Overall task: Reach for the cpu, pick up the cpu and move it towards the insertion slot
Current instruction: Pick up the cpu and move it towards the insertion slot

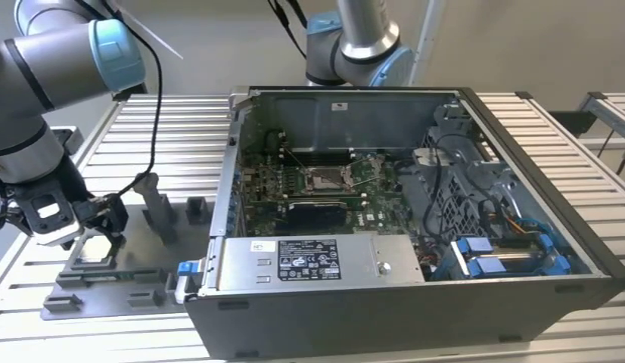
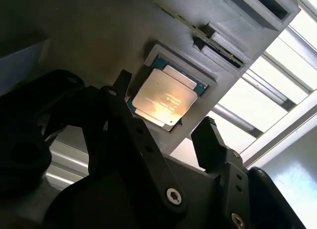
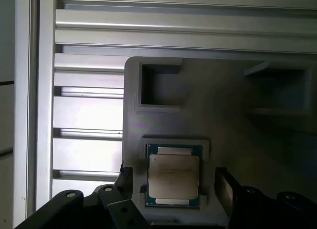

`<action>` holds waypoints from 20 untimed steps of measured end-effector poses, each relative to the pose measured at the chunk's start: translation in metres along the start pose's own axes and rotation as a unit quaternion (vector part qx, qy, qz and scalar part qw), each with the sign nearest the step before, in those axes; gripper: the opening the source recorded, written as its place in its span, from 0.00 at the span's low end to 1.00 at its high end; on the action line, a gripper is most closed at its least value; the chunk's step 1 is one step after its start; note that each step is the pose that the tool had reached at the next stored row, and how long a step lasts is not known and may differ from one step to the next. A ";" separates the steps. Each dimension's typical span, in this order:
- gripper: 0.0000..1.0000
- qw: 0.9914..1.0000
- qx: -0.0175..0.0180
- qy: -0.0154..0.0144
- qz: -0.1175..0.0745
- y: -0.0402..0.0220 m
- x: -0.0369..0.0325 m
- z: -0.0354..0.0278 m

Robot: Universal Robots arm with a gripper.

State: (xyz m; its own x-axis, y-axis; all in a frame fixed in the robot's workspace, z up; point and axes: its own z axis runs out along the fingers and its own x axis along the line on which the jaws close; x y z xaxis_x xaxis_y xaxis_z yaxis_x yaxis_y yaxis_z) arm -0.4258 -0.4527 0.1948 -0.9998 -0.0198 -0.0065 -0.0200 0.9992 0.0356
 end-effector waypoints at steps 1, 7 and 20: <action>1.00 1.000 0.000 0.000 0.000 -0.0001 0.0001 0.0007; 1.00 1.000 0.000 0.000 0.000 -0.0007 0.0004 0.0046; 1.00 1.000 0.000 0.000 0.000 -0.0012 0.0006 0.0113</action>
State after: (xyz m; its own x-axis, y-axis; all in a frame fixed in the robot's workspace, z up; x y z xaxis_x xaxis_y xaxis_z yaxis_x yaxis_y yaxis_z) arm -0.4263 -0.4535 0.1835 -0.9998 -0.0198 -0.0064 -0.0201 0.9992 0.0355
